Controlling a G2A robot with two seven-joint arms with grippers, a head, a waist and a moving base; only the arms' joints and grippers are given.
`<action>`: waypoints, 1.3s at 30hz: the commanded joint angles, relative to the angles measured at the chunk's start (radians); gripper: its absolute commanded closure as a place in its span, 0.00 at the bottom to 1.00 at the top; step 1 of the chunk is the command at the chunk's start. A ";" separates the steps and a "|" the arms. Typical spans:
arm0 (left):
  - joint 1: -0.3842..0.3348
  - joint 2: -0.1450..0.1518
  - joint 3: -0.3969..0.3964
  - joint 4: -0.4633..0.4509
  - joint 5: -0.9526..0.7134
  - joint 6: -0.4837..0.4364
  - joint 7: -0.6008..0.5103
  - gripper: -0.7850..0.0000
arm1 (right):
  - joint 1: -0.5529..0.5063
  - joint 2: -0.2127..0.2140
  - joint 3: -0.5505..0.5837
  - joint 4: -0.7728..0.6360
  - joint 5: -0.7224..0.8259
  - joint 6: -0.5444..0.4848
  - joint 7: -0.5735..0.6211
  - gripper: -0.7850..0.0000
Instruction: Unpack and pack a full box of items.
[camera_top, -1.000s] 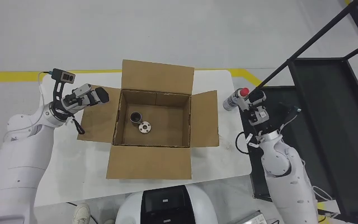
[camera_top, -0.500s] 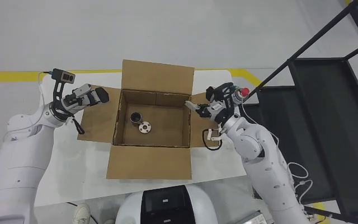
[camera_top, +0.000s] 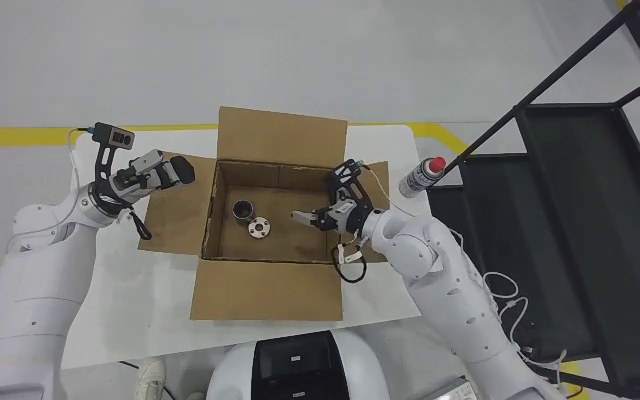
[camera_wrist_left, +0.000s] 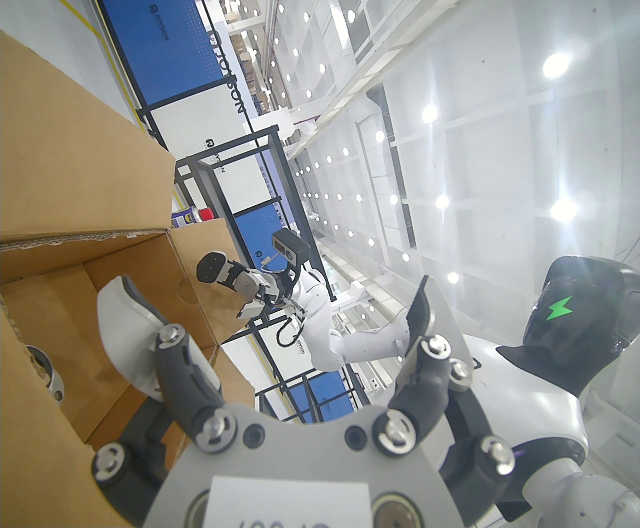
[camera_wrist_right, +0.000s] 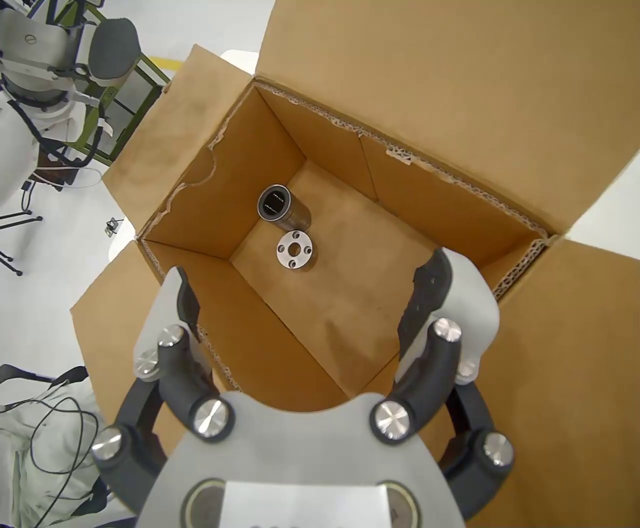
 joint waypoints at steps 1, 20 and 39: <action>0.000 0.000 0.000 0.000 0.000 0.000 0.000 0.00 | 0.000 0.000 0.000 0.000 0.000 0.000 0.000 0.00; 0.000 0.000 0.000 0.000 0.000 0.000 0.000 0.00 | 0.053 -0.002 -0.038 0.014 0.007 -0.054 0.039 0.00; 0.000 0.000 0.000 0.000 0.000 0.000 0.000 0.00 | 0.683 -0.202 -0.610 0.749 -0.039 -0.131 0.093 0.00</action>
